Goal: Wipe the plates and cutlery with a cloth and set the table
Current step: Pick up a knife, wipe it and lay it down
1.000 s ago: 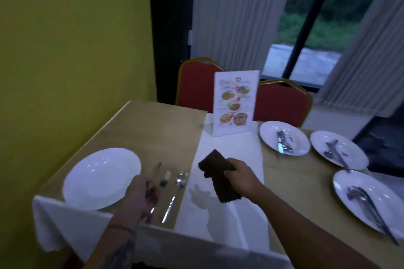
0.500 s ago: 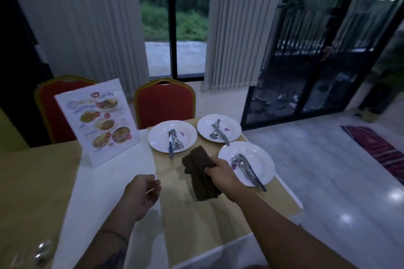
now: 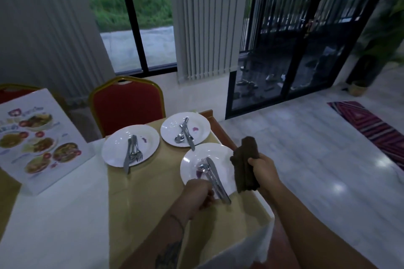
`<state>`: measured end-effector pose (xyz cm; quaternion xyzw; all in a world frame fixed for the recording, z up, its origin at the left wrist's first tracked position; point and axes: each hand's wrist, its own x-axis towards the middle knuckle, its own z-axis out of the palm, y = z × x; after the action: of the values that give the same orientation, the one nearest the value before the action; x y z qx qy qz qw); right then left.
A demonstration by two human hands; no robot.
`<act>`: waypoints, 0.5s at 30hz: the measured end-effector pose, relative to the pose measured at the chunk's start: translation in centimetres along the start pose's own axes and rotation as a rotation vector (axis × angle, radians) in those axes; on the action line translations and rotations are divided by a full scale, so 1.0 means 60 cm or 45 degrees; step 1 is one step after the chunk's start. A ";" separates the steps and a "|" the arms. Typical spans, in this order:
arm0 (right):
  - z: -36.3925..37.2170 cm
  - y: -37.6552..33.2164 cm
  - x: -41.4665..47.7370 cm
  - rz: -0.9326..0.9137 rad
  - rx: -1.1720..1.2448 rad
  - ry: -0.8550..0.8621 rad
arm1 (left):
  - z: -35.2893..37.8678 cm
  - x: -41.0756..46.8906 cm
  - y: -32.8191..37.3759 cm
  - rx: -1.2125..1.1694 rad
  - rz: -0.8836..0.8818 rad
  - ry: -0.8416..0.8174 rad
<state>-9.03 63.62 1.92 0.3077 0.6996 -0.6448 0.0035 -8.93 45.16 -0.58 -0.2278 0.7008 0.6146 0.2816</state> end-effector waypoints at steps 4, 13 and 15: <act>-0.022 0.016 0.026 0.111 0.049 0.051 | 0.052 0.026 0.013 0.221 0.062 -0.057; -0.043 0.033 0.054 0.109 0.061 -0.053 | 0.098 0.073 0.006 0.859 0.290 0.224; -0.048 0.025 0.055 0.129 0.073 -0.066 | 0.103 0.084 0.006 0.971 0.331 0.290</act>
<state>-9.93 67.57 -0.25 0.3257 0.6641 -0.6714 0.0454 -12.17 51.48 -4.22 -0.0834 0.9276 0.3126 0.1866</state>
